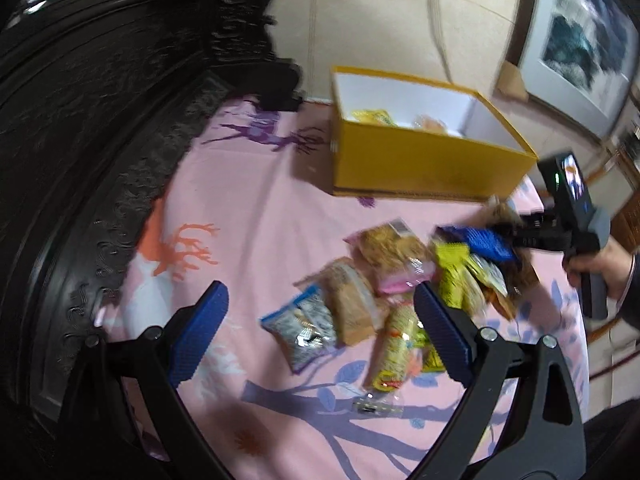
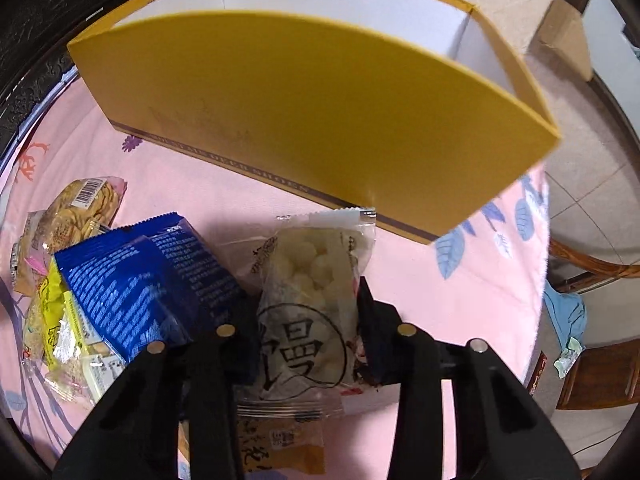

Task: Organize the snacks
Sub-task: 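Grasp the white bun bag with the right tool while the left tool grasps the grain bar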

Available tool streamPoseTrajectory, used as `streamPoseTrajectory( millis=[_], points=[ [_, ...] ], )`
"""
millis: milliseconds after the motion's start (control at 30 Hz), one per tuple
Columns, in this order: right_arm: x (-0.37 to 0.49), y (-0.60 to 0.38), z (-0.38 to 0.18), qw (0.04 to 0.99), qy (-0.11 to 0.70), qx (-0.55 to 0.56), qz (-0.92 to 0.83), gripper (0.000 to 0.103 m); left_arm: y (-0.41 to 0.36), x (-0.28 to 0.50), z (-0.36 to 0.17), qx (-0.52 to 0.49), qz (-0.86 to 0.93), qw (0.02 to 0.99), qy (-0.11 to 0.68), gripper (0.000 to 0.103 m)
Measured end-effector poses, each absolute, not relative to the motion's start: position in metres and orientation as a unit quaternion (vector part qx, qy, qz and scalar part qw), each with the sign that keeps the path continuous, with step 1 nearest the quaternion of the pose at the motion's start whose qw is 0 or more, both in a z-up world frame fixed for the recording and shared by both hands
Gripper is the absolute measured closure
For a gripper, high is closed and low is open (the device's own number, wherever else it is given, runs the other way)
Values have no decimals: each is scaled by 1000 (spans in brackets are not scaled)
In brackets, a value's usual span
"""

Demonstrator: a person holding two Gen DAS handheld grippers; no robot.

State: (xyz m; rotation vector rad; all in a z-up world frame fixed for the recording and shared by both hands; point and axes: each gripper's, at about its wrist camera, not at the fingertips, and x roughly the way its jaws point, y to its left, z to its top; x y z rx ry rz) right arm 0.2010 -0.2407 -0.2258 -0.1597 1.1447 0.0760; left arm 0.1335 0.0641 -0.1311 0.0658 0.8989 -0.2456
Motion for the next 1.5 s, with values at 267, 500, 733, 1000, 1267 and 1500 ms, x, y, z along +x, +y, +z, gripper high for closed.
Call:
streamPoseTrajectory(
  millis=[267, 500, 733, 1000, 1267, 1500],
  points=[
    [150, -273, -185, 869, 495, -12, -10, 64, 29, 122, -177, 85, -165, 867, 462, 8],
    [104, -279, -167, 870, 486, 65, -39, 64, 16, 114, -194, 106, -189, 859, 464, 8],
    [81, -277, -164, 864, 487, 110, -59, 64, 8, 124, -224, 118, -190, 844, 487, 21],
    [70, -271, -158, 867, 481, 122, -49, 64, 3, 129, -247, 131, -197, 829, 507, 35],
    [74, -262, -154, 869, 475, 131, -38, 64, 2, 128, -252, 122, -215, 816, 522, 73],
    [74, -256, -149, 873, 468, 134, -31, 64, 1, 120, -238, 115, -227, 823, 508, 74]
  ],
)
